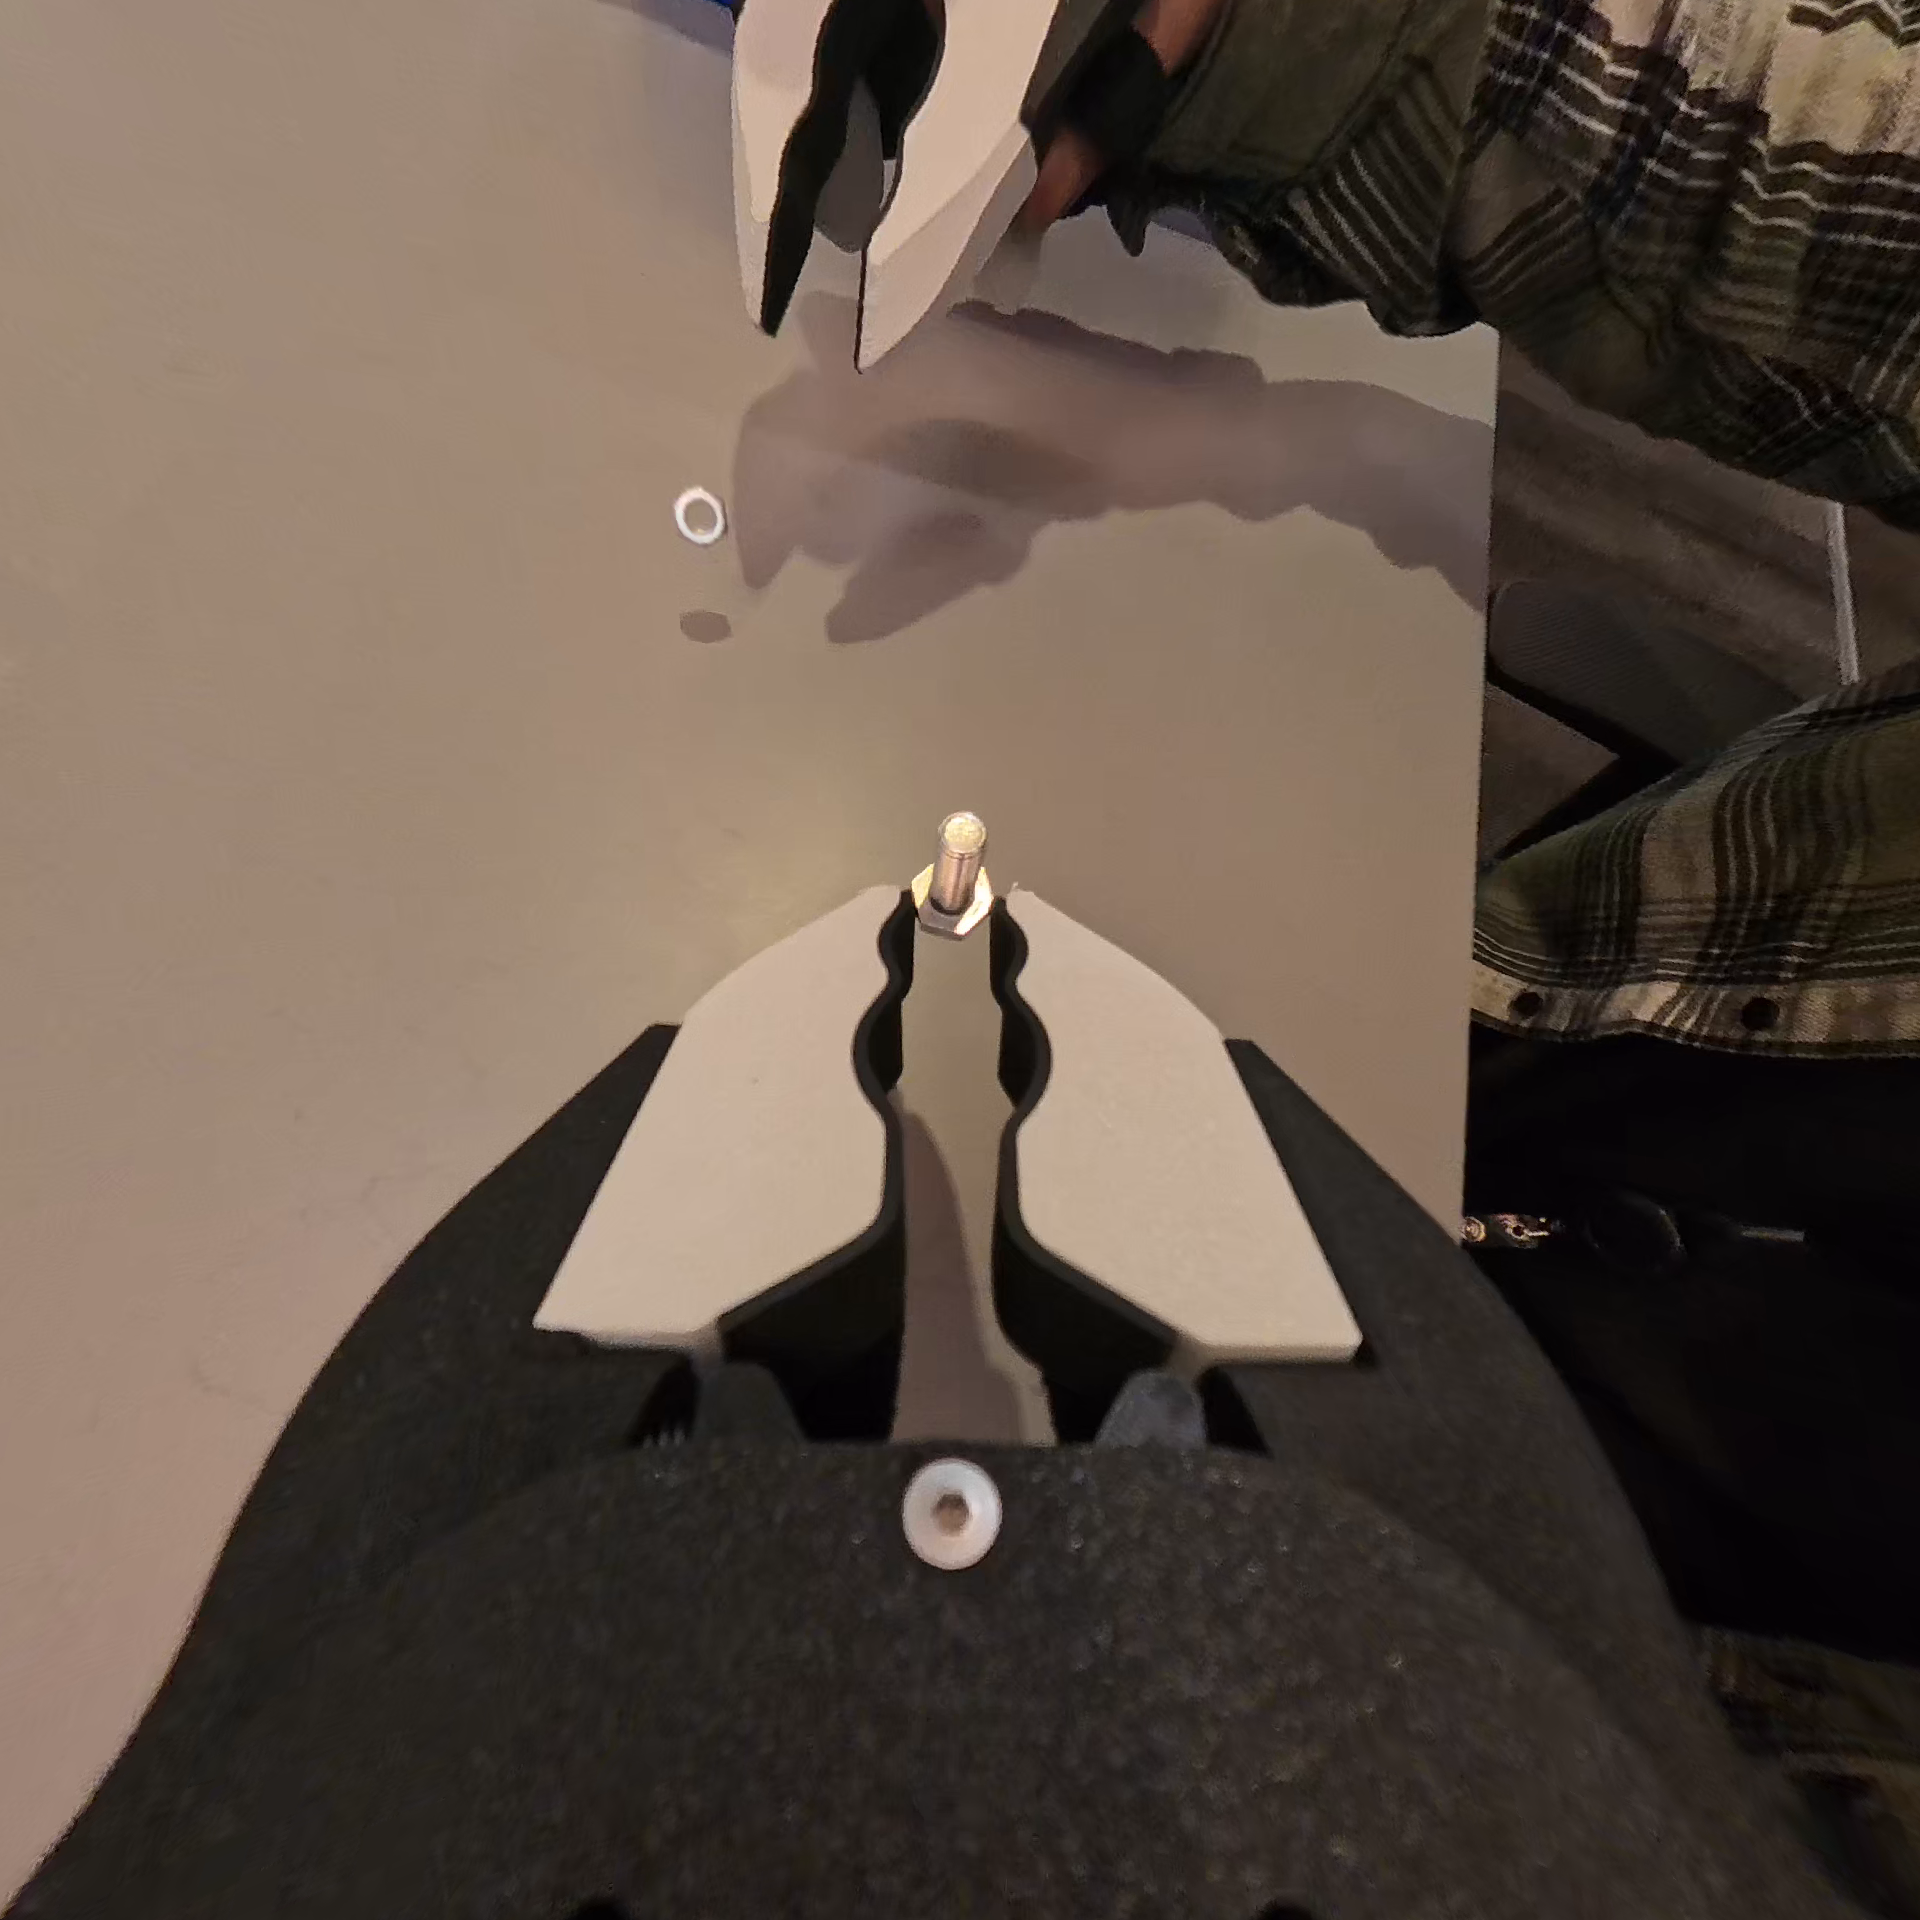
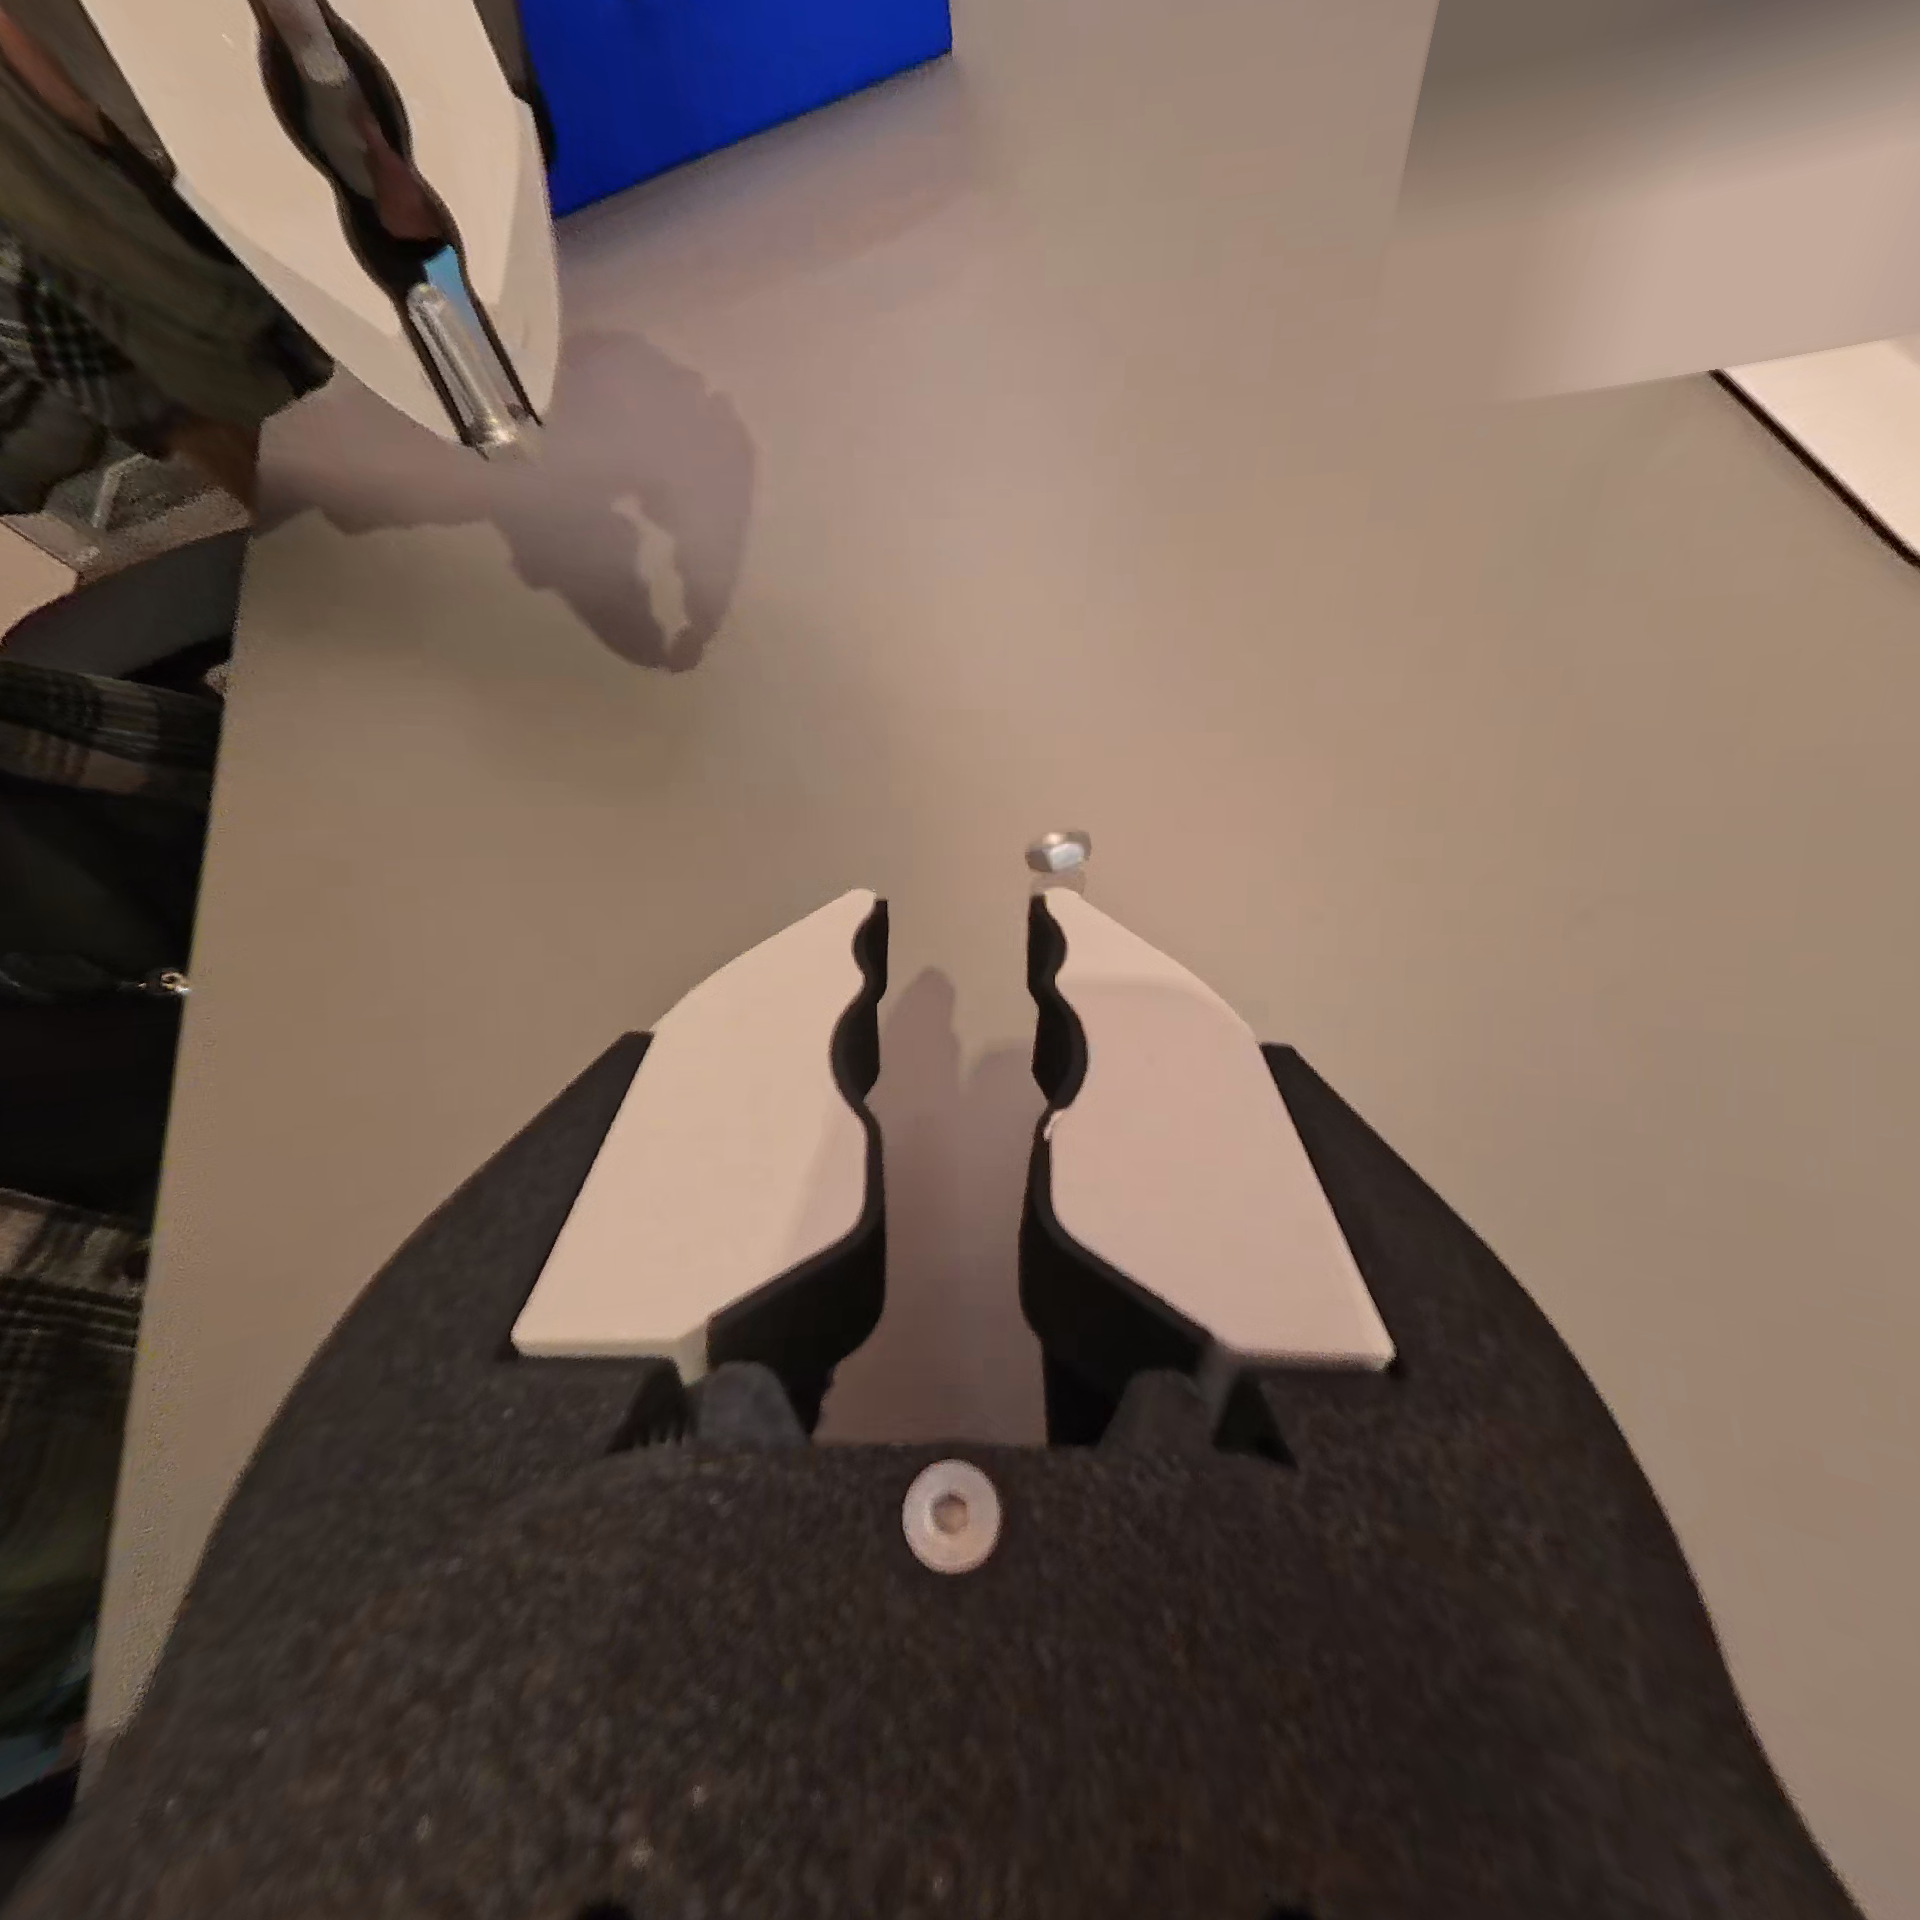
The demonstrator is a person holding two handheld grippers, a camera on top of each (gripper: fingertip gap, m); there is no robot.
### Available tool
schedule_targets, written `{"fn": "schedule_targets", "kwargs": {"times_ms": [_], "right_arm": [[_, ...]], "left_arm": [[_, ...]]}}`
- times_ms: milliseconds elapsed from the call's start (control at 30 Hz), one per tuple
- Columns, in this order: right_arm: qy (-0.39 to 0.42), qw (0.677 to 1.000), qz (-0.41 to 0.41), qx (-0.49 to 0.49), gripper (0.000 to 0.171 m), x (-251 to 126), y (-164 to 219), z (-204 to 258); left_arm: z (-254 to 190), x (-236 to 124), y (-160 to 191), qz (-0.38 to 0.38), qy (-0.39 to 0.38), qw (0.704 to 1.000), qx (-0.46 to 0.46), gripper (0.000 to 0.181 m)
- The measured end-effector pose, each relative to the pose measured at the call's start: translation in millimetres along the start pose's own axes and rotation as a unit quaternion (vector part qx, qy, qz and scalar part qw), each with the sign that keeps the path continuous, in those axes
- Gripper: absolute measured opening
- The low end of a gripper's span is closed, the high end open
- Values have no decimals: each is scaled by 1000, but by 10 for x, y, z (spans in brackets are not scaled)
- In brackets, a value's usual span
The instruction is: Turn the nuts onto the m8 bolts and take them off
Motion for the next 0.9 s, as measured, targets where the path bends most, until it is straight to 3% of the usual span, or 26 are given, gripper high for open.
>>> {"fn": "schedule_targets", "kwargs": {"times_ms": [400, 900], "right_arm": [[40, 996, 78, -35, 34, 294, -76, -551], [6, 989, 123, -80, 36, 982, -506, -968]], "left_arm": [[158, 6, 163, -17, 7, 1000, -12, 13], [343, -151, 338, -34, 3, 999, -33, 13]]}}
Point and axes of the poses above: each gripper's, where its closed fingertips meet, x out along the fingers, y out of its underside, z = x × y across the jaws, the point moved 9 cm from there along -x, back along the fingers, and after that the axes turned 3 degrees about -y, right-handed, at the moved point
